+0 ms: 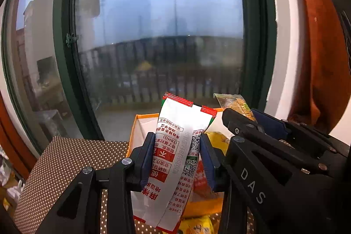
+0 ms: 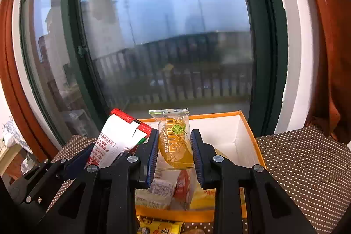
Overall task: Organize snacks
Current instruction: 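Lower both packets into the orange box and open both grippers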
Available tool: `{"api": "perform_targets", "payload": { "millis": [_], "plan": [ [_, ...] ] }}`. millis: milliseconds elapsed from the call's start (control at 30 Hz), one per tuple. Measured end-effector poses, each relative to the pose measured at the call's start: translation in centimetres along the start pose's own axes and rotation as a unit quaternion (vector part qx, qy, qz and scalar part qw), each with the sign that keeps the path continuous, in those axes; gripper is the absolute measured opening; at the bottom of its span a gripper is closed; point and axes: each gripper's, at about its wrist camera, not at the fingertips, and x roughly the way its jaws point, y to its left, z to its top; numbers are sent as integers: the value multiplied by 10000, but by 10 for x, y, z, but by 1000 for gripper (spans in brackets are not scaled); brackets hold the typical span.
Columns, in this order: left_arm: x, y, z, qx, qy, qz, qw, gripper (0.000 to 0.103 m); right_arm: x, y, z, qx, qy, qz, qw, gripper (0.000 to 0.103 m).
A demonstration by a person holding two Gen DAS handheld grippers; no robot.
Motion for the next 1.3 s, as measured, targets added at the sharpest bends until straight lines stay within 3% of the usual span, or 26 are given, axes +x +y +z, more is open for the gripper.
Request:
{"api": "perform_targets", "payload": {
  "millis": [267,567,733,900,967,1000,1033,1100,1300],
  "plan": [
    [58,9,-3,-249,427,-97,9987,41,53,-15,-2,319,299,-38,9990,33],
    [96,12,-18,-387,985,-120,9943,42,95,-16,-18,441,875,-75,9952,33],
    [112,18,-27,-469,1398,-85,9890,65,108,-13,-26,468,1122,-117,9925,33],
    [119,20,-33,-544,1590,-126,9857,74,112,-4,-34,352,1329,-119,9904,34],
    [119,27,-37,-596,1592,-175,9853,76,112,-1,-35,277,1354,-151,9903,37],
    [118,29,-39,-597,1572,-186,9856,77,111,0,-35,249,1342,-148,9905,45],
    [116,30,-38,-592,1549,-189,9860,79,111,0,-34,245,1325,-140,9908,61],
    [118,26,-37,-610,1524,-240,9861,82,108,-1,-34,297,1213,-154,9921,78],
    [110,30,-37,-731,1517,-330,9852,84,100,5,-33,251,1121,-256,9930,82]
  ]
}}
